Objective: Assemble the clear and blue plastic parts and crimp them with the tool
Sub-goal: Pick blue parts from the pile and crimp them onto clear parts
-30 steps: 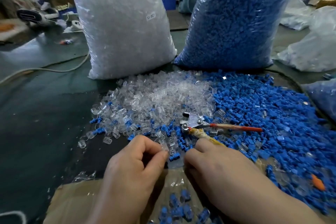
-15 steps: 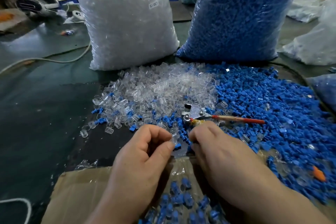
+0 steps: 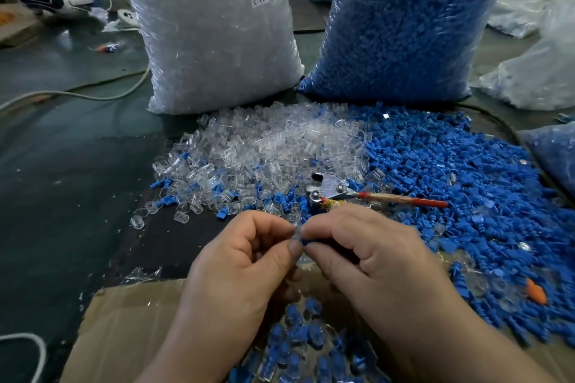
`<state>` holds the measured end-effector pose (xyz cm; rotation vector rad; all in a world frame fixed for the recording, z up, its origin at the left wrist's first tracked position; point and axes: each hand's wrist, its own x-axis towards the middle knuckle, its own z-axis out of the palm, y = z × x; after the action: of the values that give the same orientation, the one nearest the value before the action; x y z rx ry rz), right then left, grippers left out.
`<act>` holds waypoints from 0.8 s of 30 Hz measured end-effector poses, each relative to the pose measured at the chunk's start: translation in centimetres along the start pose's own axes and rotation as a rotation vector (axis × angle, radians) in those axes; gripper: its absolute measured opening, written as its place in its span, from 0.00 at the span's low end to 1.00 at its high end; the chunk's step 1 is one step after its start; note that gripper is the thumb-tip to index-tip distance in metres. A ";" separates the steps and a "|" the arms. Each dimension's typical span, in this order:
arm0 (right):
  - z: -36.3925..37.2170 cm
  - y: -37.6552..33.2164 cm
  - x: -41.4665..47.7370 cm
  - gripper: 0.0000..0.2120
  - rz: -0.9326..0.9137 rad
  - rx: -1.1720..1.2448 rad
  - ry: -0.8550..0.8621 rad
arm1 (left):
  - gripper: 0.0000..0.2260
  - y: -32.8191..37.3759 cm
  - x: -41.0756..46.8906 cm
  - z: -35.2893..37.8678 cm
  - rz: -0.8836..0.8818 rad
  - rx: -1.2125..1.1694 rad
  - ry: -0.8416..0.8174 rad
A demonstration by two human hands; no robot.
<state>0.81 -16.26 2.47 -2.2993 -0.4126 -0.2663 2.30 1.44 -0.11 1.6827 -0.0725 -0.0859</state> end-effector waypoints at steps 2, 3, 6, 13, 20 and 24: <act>0.1 -0.2 -0.1 0.09 -0.024 -0.036 -0.046 | 0.11 -0.1 0.0 0.0 0.032 0.064 0.013; 0.1 -0.3 -0.1 0.11 -0.018 -0.056 -0.057 | 0.10 -0.1 -0.1 0.1 0.053 0.095 0.011; 0.1 -0.5 -0.2 0.10 0.013 -0.105 -0.008 | 0.11 0.4 -0.4 0.2 0.081 0.088 -0.003; 0.0 -0.9 -0.3 0.10 -0.066 -0.085 -0.059 | 0.11 0.4 -0.2 0.0 0.042 0.019 -0.027; -0.3 -0.1 0.1 0.20 -0.033 -0.372 -0.052 | 0.09 -0.1 0.1 -0.2 -0.022 0.004 0.010; -1.7 2.1 0.6 0.38 0.282 -0.641 -0.145 | 0.07 0.2 0.3 -0.8 -0.094 -0.119 0.001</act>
<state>2.10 -18.72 2.39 -2.9787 -0.0649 -0.0951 2.65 2.15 0.20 1.5665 0.0125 -0.1571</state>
